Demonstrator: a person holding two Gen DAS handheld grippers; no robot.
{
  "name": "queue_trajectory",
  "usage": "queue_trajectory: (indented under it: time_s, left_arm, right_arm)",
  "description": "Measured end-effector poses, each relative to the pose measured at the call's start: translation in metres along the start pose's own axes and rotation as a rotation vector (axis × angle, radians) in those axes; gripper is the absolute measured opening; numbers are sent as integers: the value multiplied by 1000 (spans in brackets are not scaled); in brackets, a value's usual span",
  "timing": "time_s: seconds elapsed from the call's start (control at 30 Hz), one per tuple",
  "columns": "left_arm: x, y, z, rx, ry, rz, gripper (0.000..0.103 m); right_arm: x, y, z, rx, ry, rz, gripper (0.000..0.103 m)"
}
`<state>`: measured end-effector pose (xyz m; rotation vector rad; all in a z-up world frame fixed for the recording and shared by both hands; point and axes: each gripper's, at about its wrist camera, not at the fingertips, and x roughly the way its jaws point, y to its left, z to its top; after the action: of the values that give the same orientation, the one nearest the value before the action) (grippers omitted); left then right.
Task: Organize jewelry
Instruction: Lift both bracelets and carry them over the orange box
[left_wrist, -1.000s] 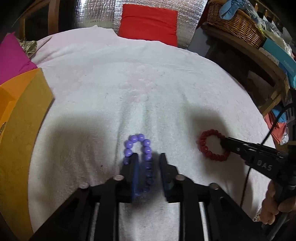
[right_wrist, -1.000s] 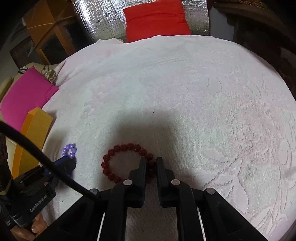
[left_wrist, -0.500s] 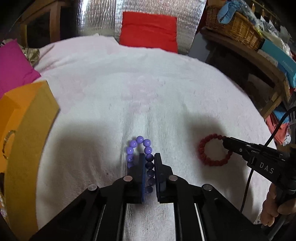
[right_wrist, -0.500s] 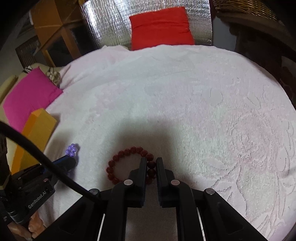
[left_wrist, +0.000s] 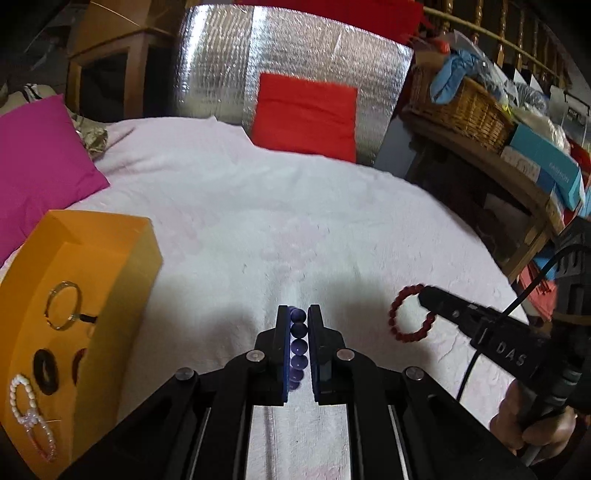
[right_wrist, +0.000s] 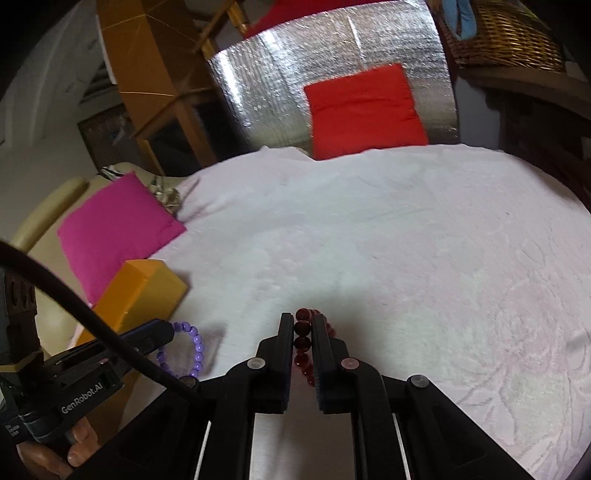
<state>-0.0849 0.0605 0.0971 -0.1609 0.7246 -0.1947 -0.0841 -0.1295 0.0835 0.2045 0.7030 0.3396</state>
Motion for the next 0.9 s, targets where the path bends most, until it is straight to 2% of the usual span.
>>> queue_trajectory:
  time_s: [0.27, 0.47, 0.7, 0.9]
  left_arm:
    - [-25, 14, 0, -26, -62, 59, 9]
    - [-40, 23, -1, -56, -87, 139, 9]
    - [-76, 35, -6, -83, -133, 242, 9]
    - [-107, 56, -18, -117, -140, 315, 9]
  right_arm:
    - [4, 32, 3, -25, -13, 79, 11]
    - [8, 45, 3, -31, -8, 115, 11]
    - [4, 58, 3, -29, -24, 164, 11]
    - [-5, 87, -4, -48, -45, 221, 11]
